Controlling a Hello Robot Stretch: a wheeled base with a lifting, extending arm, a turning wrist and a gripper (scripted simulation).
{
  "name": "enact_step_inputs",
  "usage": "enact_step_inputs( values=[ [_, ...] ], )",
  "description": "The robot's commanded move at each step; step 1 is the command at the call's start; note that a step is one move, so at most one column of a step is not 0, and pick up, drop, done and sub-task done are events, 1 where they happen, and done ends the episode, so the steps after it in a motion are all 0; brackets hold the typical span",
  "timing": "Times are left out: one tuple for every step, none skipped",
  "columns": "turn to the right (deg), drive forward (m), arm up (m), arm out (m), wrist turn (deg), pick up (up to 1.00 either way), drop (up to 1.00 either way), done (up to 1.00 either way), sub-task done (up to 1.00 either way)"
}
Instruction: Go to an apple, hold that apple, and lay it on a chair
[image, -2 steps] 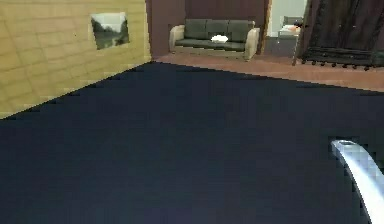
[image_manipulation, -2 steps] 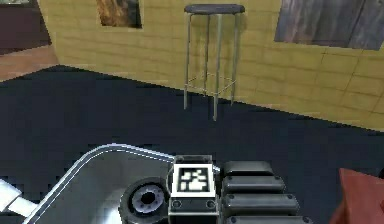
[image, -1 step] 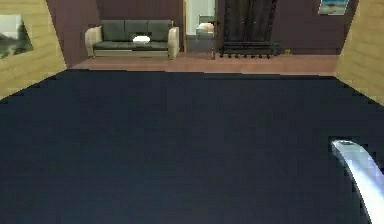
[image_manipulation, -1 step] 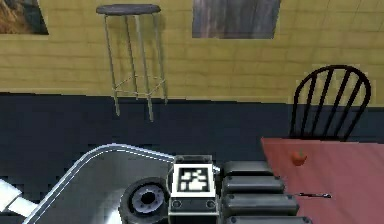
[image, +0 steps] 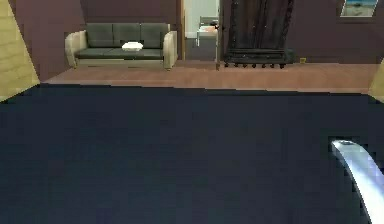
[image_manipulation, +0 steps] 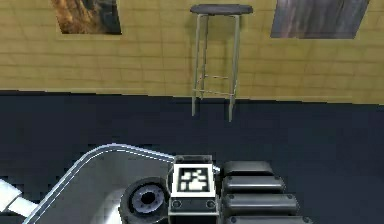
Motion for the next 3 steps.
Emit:
enact_step_inputs(
  values=[
    [0.0, 1.00, 0.00, 0.00, 0.0, 0.00, 0.00, 0.00, 0.00],
    [0.0, 1.00, 0.00, 0.00, 0.0, 0.00, 0.00, 0.00, 0.00],
    [0.0, 1.00, 0.00, 0.00, 0.0, 0.00, 0.00, 0.00, 0.00]
  ],
)
